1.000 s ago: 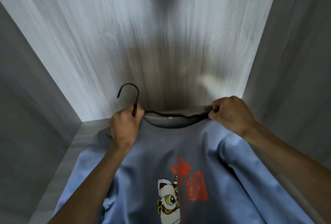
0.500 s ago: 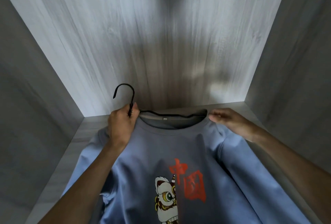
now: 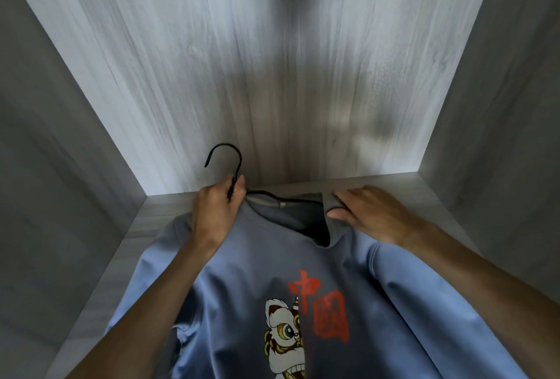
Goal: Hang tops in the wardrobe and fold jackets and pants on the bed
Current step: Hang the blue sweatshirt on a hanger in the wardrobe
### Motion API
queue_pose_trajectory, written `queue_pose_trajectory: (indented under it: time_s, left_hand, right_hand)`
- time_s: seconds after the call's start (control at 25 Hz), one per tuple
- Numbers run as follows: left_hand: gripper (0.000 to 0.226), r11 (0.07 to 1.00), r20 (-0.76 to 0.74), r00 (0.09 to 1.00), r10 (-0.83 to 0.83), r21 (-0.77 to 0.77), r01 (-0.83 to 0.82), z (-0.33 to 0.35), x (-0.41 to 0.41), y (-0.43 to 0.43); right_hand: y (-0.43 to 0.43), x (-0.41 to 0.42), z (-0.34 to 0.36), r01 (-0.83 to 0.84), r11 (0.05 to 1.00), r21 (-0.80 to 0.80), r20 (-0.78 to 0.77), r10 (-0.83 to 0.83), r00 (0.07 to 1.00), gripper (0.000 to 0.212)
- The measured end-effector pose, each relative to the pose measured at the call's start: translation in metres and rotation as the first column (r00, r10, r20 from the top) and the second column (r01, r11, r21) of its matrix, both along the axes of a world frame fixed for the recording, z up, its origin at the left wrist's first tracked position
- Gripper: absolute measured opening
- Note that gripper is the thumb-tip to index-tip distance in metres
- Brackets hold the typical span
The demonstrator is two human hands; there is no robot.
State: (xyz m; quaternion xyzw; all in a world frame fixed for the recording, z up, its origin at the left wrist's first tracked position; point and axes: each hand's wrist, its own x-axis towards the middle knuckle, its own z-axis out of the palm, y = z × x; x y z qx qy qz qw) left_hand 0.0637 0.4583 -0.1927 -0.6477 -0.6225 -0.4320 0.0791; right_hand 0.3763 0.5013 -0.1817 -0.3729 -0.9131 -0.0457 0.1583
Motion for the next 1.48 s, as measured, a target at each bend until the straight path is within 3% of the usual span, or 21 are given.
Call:
queue_pose_trajectory:
  time_s: [0.08, 0.32, 0.4, 0.48, 0.56, 0.72, 0.84, 1.0, 1.08, 1.2, 1.32, 1.4, 1.48]
  left_hand:
    - [0.051, 1.000, 0.015, 1.000, 0.006, 0.007, -0.006, 0.003, 0.003, 0.000]
    - [0.050, 0.997, -0.049, 0.998, -0.049, 0.050, 0.051, 0.013, 0.031, 0.000]
    - [0.060, 0.995, -0.036, 0.996, -0.085, -0.059, 0.082, 0.016, 0.017, -0.004]
    - [0.074, 0.983, -0.137, 0.990, -0.027, -0.184, 0.001, 0.007, -0.011, -0.009]
    - [0.083, 0.984, -0.303, 0.952, 0.053, -0.148, -0.102, -0.004, -0.038, -0.017]
    - [0.076, 0.987, -0.383, 0.917, 0.114, -0.062, -0.149, -0.010, -0.050, -0.020]
    - [0.074, 0.994, -0.388, 0.920, 0.058, -0.064, -0.089, -0.001, -0.041, -0.010]
    - [0.069, 0.999, -0.484, 0.874, -0.029, -0.003, 0.032, 0.001, -0.035, -0.001]
    - [0.068, 1.000, -0.489, 0.872, 0.021, 0.012, -0.018, -0.001, -0.038, -0.002]
    - [0.069, 0.996, -0.458, 0.885, 0.089, 0.067, -0.066, -0.010, -0.046, -0.004]
    - [0.068, 0.994, -0.447, 0.890, 0.084, 0.097, -0.045, -0.009, -0.044, -0.002]
    - [0.069, 0.993, -0.461, 0.884, 0.082, 0.112, -0.034, -0.006, -0.041, 0.000]
    - [0.069, 0.993, -0.456, 0.887, 0.076, 0.112, -0.027, -0.005, -0.040, 0.000]
  right_hand:
    - [0.006, -0.003, 0.003, -0.032, 0.999, -0.026, 0.004, 0.032, 0.999, 0.092]
    - [-0.011, -0.061, -0.007, -0.021, 0.995, 0.100, -0.010, 0.022, 1.000, 0.059]
    - [-0.008, -0.056, -0.005, 0.034, 0.980, 0.198, -0.088, -0.017, 0.996, 0.060]
    - [-0.004, -0.043, 0.000, 0.125, 0.982, 0.142, -0.155, -0.103, 0.983, 0.064]
    - [0.002, -0.024, -0.003, 0.185, 0.977, 0.107, -0.194, -0.162, 0.967, 0.068]
    - [0.011, 0.002, -0.013, 0.219, 0.938, 0.269, -0.235, -0.157, 0.959, 0.065]
    - [0.013, 0.008, -0.018, 0.244, 0.934, 0.262, -0.292, -0.164, 0.942, 0.055]
    - [0.017, 0.011, -0.023, 0.203, 0.946, 0.254, -0.310, -0.119, 0.943, 0.060]
    - [0.019, 0.024, -0.021, 0.165, 0.961, 0.222, -0.303, -0.093, 0.948, 0.061]
    - [0.015, 0.057, -0.030, 0.180, 0.938, 0.298, -0.332, -0.075, 0.940, 0.060]
    - [0.006, 0.075, -0.042, 0.219, 0.957, 0.189, -0.395, -0.130, 0.909, 0.043]
    - [0.005, 0.081, -0.040, 0.192, 0.974, 0.123, -0.383, -0.132, 0.914, 0.042]
    - [0.004, 0.082, -0.029, 0.185, 0.969, 0.167, -0.361, -0.115, 0.926, 0.047]
